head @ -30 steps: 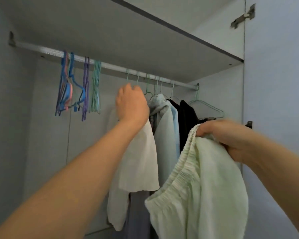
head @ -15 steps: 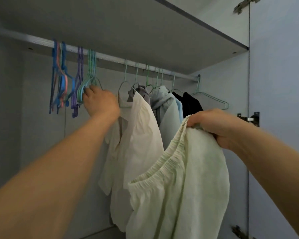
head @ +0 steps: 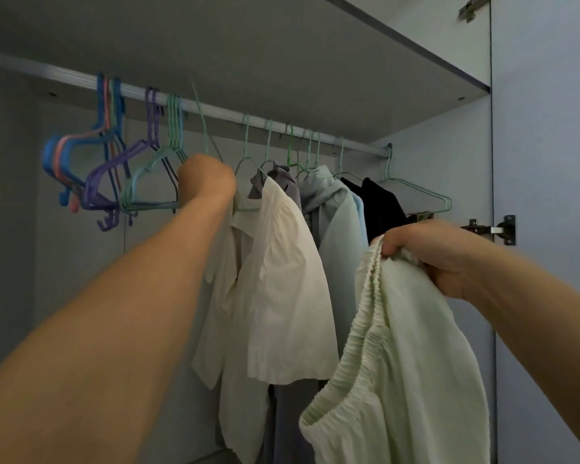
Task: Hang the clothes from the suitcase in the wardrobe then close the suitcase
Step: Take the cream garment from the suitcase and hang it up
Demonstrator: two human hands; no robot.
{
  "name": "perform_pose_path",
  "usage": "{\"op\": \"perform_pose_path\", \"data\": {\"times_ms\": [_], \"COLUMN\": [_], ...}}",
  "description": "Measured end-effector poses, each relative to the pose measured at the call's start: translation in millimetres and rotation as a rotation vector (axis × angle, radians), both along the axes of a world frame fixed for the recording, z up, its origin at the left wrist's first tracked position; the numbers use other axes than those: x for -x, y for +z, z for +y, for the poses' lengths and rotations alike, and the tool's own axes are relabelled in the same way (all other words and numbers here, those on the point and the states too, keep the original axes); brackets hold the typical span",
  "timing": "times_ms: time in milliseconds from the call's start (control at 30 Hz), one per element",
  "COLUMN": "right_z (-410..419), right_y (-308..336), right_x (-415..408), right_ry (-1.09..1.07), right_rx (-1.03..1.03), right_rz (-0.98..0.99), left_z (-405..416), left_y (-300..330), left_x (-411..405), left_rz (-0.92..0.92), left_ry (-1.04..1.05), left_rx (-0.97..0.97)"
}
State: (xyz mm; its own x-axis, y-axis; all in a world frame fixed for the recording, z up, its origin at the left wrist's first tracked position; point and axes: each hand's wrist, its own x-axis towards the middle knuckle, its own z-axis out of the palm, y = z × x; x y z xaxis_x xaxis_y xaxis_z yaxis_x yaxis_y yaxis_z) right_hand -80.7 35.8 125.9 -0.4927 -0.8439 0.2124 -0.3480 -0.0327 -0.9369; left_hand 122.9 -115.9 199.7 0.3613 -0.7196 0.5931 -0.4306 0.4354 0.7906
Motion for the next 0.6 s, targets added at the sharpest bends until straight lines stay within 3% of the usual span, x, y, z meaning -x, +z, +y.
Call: {"op": "perform_pose_path", "data": {"times_ms": [100, 233, 400, 500, 600], "right_z": [-1.9, 0.0, 18.7, 42.1, 55.9], "right_y": [-3.9, -13.0, -24.5, -34.7, -46.7], "right_x": [5.2, 17.5, 36.3, 49.9, 71.6], "right_ry": [-0.01, -0.009, 0.078, 0.186, 0.052], "right_rx": [0.004, -0.056, -0.18, -0.234, -0.25], "right_rz": [-0.026, 0.001, 0.128, 0.081, 0.123], "left_z": [2.2, 37.3, 99.0, 125.3, 145.9], "left_y": [-3.3, -26.2, -69.2, -107.5, -142.2], "left_x": [10.4, 38.3, 84.4, 117.9, 148.1], "left_rz": [0.181, 0.456, 0.394, 0.28, 0.246], "left_ry": [-0.212, -0.822, -1.178, -1.225, -1.225], "left_rx": [0.073, -0.138, -0.283, -0.349, -0.426]}}
